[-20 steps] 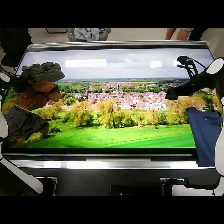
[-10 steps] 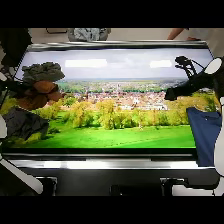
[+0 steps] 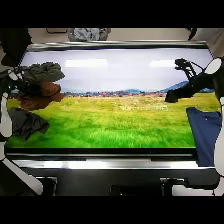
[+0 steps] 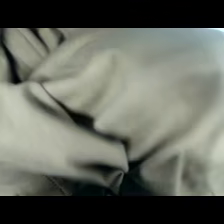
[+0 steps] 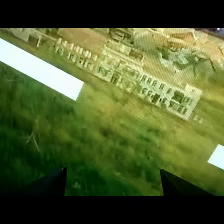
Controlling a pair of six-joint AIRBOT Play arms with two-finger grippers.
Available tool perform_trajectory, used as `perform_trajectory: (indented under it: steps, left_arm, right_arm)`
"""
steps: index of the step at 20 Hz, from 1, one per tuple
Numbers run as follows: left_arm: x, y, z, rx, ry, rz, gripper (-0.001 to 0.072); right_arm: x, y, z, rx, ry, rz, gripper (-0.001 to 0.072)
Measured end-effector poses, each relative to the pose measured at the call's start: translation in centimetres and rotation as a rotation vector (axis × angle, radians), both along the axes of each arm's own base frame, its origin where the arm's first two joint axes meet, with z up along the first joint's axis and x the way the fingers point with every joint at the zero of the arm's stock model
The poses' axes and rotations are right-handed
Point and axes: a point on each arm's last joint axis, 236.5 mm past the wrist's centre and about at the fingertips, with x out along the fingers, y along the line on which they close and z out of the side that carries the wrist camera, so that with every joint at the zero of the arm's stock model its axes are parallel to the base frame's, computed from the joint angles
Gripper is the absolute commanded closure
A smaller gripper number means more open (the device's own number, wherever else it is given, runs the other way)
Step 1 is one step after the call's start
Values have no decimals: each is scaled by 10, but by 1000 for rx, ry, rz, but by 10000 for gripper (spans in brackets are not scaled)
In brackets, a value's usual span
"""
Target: Fold the shirts.
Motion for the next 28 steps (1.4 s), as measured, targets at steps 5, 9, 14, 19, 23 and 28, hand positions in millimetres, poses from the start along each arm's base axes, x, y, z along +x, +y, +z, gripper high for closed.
perform_trajectory:
  steps: [5,9,14,19,23,28]
  left_arm:
    - [12,-48,177,54,-362,-86,680]
    - [-35,-155,331,50,-670,-299,680]
    - [-127,-293,397,-41,-798,-614,680]
    - [-184,-406,292,-138,-529,-916,680]
    - [-222,-472,159,-147,-235,-1087,678]
    - [-255,-510,59,-143,10,-1176,-13]
  right_arm:
    - [-7,-4,15,-31,-23,19,40]
    - [-21,-3,58,-55,-113,26,40]
    - [-64,3,125,-83,-231,39,40]
    - [-119,11,160,-97,-246,48,40]
    - [-141,11,163,-104,-209,45,40]
    - [-137,8,154,-104,-172,34,40]
